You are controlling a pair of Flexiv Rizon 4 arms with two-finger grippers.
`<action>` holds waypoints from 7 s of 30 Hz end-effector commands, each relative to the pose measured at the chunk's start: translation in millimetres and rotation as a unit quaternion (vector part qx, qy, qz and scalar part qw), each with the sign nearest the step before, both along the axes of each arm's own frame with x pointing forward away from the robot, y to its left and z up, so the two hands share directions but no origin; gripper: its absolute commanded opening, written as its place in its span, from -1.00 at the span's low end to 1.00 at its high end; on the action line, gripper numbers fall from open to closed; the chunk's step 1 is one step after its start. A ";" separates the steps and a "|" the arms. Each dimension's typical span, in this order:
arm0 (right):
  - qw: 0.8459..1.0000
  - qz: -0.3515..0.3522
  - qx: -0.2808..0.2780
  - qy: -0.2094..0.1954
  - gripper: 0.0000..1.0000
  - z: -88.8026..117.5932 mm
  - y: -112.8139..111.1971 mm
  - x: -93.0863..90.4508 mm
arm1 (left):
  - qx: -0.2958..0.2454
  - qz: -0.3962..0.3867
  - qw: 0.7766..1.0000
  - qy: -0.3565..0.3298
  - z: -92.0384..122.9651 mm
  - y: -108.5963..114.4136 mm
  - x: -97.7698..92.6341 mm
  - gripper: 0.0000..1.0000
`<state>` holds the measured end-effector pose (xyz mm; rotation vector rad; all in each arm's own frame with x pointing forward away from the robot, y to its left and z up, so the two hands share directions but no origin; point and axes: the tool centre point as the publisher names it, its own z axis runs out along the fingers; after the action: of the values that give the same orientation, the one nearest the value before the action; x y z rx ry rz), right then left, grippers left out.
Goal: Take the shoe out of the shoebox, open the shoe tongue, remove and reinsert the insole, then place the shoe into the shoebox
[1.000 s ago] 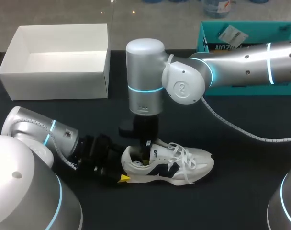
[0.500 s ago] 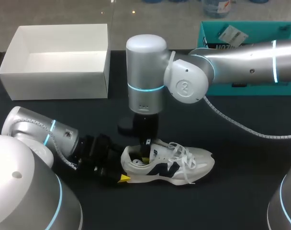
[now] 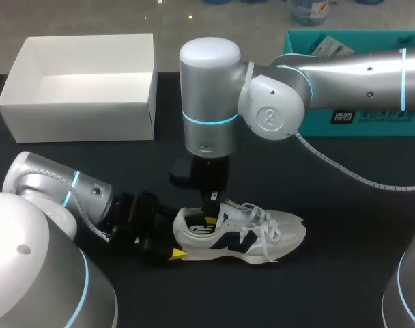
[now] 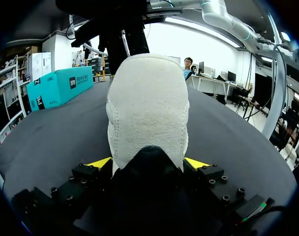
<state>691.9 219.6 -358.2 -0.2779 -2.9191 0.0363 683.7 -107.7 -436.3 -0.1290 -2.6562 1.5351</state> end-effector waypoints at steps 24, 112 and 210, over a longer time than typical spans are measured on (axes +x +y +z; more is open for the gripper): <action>1.000 -0.007 0.012 -0.003 -0.75 9.2 -5.8 4.9 | 0.002 0.001 1.000 0.000 -8.2 -3.2 0.0 -1.00; 0.999 0.005 0.033 0.020 -1.00 -20.5 8.3 11.8 | 0.002 0.001 1.000 0.000 -8.2 -3.2 0.0 -1.00; 0.973 0.035 0.162 -0.158 -1.00 87.7 66.9 131.1 | 0.002 0.001 1.000 0.000 -8.2 -3.2 0.0 -1.00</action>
<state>822.8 286.5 -270.0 -0.1384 -3.1780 -0.5141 684.9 -108.9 -435.9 -0.1289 -2.6566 1.5349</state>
